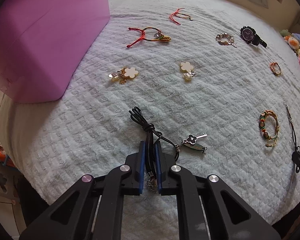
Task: Organize jewelry
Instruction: 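Grasp the black cord necklace with the left tool while the right tool grasps the brown leather cord, then carry both held cords over the pink tub and lower them inside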
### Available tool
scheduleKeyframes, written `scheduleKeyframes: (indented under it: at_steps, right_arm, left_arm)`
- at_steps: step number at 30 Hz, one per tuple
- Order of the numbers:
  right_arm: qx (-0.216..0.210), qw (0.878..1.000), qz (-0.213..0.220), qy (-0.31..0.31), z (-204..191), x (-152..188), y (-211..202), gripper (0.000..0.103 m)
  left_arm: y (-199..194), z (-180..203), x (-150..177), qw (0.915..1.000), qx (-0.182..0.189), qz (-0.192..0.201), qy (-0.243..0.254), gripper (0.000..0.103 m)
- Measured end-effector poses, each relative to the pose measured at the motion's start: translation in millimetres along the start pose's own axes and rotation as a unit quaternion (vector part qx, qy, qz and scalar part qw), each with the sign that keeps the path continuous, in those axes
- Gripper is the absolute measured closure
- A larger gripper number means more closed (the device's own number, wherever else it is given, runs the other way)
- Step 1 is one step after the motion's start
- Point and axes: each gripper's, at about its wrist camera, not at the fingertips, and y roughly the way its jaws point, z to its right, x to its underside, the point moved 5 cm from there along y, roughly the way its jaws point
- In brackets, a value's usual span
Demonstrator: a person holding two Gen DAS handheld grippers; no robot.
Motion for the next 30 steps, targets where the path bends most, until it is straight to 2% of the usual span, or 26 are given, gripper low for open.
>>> scheduleKeyframes:
  at_steps: [11, 18, 30]
  right_arm:
    - [-0.027, 0.999, 0.026, 0.033, 8.0, -14.0, -31.3, 0.093]
    - [-0.031, 0.998, 0.045, 0.030, 1.9, -28.7, -52.8, 0.093]
    - [-0.049, 0.995, 0.084, 0.010, -21.7, -57.0, -92.5, 0.093]
  left_arm:
    - [-15.2, -3.2, -7.4, 0.9998, 0.019, 0.005, 0.001, 0.099]
    - [-36.9, -6.4, -19.8, 0.9993, 0.024, 0.029, 0.008, 0.099]
    - [-82.4, 7.7, -39.6, 0.9954, 0.058, 0.067, 0.036, 0.099]
